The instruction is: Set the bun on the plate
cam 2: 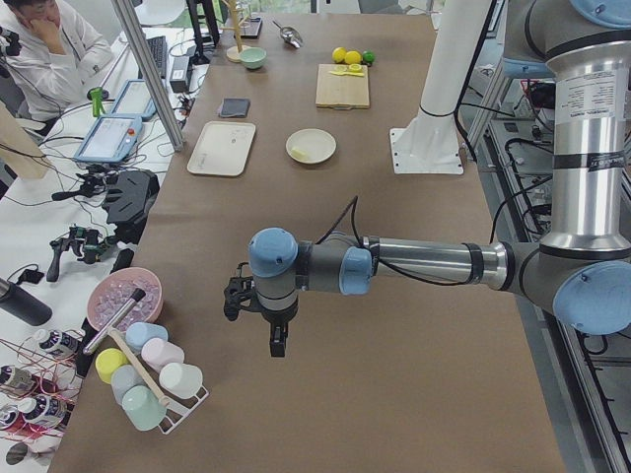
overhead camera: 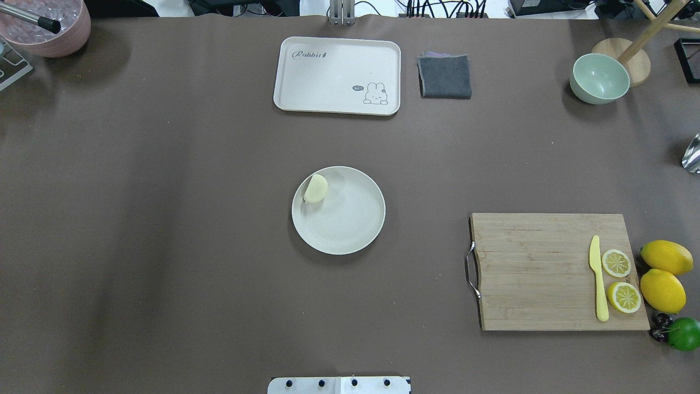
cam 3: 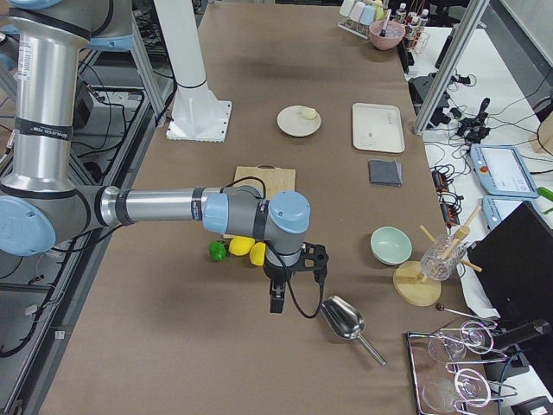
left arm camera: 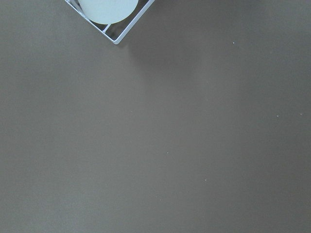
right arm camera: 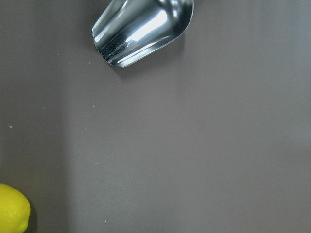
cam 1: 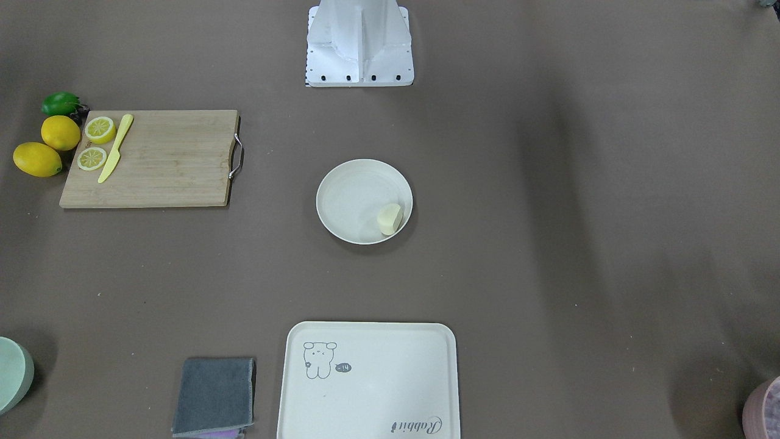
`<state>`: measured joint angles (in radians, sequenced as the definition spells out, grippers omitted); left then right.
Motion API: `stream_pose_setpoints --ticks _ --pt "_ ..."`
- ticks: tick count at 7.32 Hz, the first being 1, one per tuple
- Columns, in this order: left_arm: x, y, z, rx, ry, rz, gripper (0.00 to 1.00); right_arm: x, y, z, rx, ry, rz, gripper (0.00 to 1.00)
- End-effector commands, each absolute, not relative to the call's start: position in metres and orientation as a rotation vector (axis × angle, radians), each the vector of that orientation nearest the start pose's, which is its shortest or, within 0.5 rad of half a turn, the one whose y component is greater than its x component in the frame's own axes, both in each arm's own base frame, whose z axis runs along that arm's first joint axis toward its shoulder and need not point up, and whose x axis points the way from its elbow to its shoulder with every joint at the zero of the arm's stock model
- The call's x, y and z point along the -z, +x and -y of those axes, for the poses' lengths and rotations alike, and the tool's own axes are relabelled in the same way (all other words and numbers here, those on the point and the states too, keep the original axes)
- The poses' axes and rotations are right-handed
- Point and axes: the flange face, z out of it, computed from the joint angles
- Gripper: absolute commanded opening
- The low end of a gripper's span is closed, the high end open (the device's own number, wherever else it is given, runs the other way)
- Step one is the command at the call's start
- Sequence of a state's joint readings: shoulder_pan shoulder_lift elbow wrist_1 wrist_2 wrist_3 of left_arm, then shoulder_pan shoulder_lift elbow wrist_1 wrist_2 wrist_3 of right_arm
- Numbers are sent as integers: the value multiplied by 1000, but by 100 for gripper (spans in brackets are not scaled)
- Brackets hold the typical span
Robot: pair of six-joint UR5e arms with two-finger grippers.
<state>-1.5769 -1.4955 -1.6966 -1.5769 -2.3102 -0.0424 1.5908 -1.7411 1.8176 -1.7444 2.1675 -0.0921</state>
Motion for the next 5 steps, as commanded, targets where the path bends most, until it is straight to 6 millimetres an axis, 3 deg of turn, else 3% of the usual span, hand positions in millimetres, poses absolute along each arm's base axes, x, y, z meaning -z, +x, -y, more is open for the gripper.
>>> stream_pose_setpoints --ticks 1,5 --pt "-634 -69 464 25 42 -740 98 -643 85 409 41 -62 601 100" --pt "-637 -69 461 27 36 -746 98 -641 85 408 42 -57 600 100"
